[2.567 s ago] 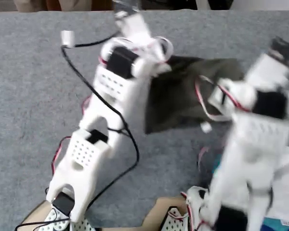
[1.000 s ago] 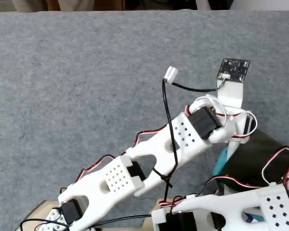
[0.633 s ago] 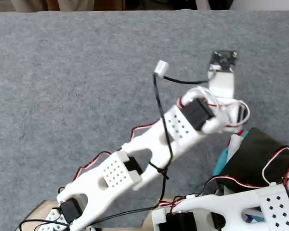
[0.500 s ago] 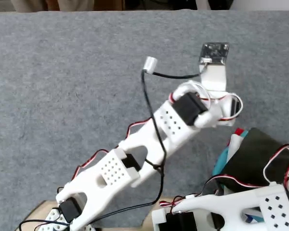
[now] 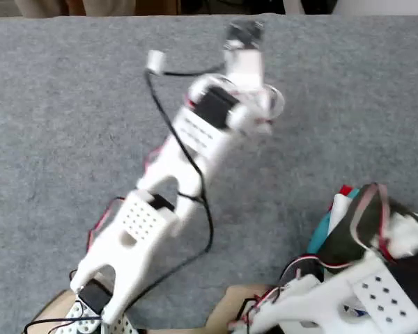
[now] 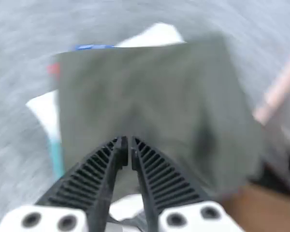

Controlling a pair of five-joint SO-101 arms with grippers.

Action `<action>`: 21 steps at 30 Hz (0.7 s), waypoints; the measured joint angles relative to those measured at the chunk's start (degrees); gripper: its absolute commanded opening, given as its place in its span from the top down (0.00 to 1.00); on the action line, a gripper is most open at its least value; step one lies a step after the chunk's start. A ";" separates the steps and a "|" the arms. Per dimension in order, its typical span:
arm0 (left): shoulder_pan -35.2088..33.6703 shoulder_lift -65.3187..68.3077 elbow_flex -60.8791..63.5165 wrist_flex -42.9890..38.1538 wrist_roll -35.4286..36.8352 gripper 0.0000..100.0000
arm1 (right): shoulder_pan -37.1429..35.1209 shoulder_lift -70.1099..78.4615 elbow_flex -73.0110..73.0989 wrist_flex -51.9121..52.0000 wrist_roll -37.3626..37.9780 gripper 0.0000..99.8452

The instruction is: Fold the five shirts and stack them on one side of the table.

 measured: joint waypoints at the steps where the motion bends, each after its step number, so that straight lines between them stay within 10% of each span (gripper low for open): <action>1: -2.02 0.00 0.00 0.00 -1.93 0.98 | -4.22 0.00 0.00 0.18 0.00 0.99; 12: -26.81 -2.37 0.00 0.00 -13.54 0.98 | -51.25 0.00 0.00 -0.62 0.00 0.98; 21: -33.85 -21.45 20.48 0.18 -15.74 0.98 | -56.09 -3.25 11.69 -12.57 0.00 1.00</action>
